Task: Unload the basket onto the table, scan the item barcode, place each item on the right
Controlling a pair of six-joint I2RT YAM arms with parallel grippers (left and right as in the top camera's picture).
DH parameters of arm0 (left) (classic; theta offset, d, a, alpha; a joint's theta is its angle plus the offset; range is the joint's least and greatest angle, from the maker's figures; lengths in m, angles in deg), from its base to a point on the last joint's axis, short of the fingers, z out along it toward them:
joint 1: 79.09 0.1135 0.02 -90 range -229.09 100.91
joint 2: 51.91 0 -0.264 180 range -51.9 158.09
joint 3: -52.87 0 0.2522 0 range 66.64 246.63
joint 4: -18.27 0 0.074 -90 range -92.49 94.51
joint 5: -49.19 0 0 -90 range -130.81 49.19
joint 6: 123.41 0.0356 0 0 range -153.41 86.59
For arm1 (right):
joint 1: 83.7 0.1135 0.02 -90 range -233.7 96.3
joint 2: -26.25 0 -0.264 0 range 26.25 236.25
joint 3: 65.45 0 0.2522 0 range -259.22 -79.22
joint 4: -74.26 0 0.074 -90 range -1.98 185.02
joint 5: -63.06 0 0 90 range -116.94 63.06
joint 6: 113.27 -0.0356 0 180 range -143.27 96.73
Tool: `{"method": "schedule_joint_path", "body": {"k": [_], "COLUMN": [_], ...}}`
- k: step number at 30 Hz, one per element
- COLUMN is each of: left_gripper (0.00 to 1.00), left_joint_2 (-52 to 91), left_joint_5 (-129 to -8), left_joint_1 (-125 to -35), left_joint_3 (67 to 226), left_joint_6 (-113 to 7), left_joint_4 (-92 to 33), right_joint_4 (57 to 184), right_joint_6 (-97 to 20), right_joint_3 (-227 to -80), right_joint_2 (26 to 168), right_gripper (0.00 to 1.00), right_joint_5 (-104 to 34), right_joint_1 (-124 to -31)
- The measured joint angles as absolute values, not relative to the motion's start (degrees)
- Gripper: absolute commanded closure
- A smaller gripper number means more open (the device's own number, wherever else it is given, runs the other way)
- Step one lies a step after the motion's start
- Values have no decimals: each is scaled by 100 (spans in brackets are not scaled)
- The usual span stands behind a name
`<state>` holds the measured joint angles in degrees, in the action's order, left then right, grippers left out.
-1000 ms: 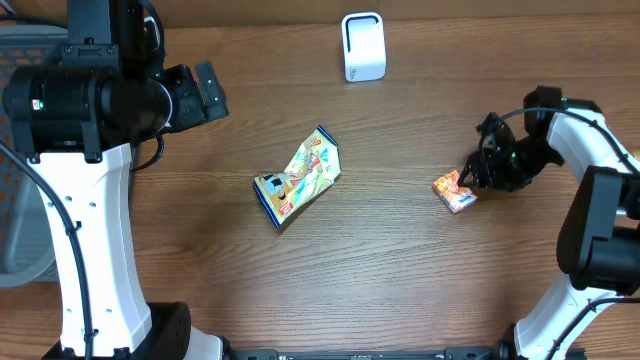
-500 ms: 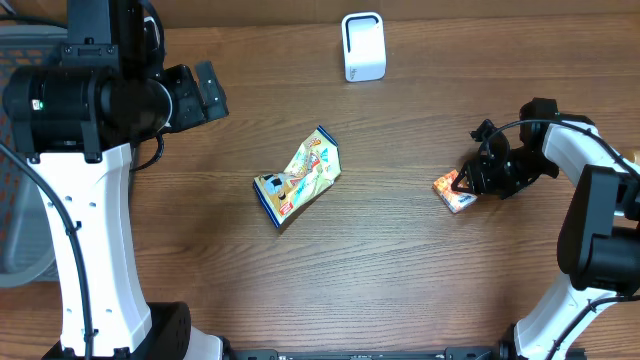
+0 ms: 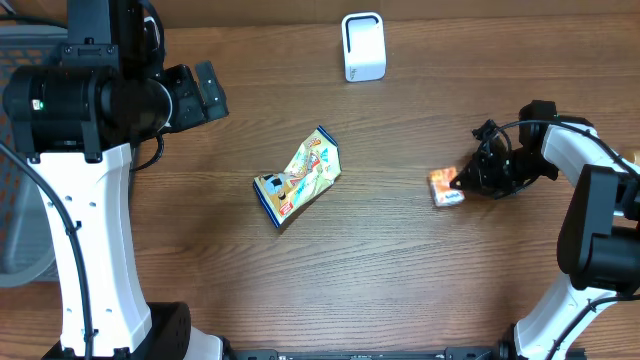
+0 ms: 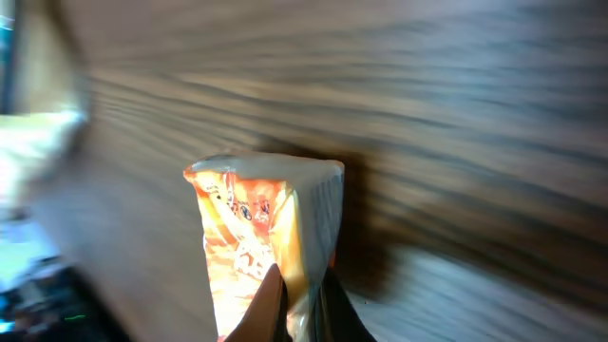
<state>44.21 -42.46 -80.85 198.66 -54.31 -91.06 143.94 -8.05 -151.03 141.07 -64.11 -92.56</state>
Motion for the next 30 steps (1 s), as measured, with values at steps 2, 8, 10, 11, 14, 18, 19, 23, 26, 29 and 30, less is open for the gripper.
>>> {"method": "schedule_joint_path", "body": {"k": [2, 8, 10, 11, 14, 18, 19, 23, 26, 29, 30], "left_gripper": [0, 0, 0, 1, 0, 0, 0, 0, 0, 0, 0], "left_joint_2": [4421, 4421, 4421, 4421, 4421, 4421, 4421, 4421, 4421, 4421, 4421], "left_joint_5": [-4246, -4246, -4246, -4246, -4248, -4246, -4246, -4246, -4248, -4246, -4246], "left_joint_1": [-8085, -8085, -8085, -8085, -8085, -8085, -8085, -8085, -8085, -8085, -8085], "left_joint_3": [19866, 19866, 19866, 19866, 19866, 19866, 19866, 19866, 19866, 19866, 19866], "left_joint_6": [-5431, -5431, -5431, -5431, -5434, -5431, -5431, -5434, -5434, -5431, -5431], "left_joint_4": [-9109, -9106, -9109, -9109, -9109, -9109, -9109, -9106, -9109, -9109, -9109], "right_joint_4": [14283, 13809, 13704, 13689, 13649, 13649, 13651, 13654, 13647, 13592, 13560], "right_joint_6": [-862, -956, -975, -980, -1128, -1454, -1533, -1745, -1806, -1738, -1703], "right_joint_3": [-15094, -15083, -15079, -15079, -15079, -15079, -15079, -15079, -15079, -15079, -15079], "right_joint_2": [14107, 14107, 14107, 14107, 14107, 14107, 14107, 14107, 14107, 14107, 14107], "right_gripper": [96, 96, 96, 96, 96, 96, 96, 96, 96, 96, 96], "right_joint_5": [-7047, -9418, -10131, -10360, -10957, -11304, -11348, -11431, -11473, -11488, -11488], "right_joint_1": [-9256, -9256, -9256, -9256, -9256, -9256, -9256, -9228, -9132, -8891, -8780]}}
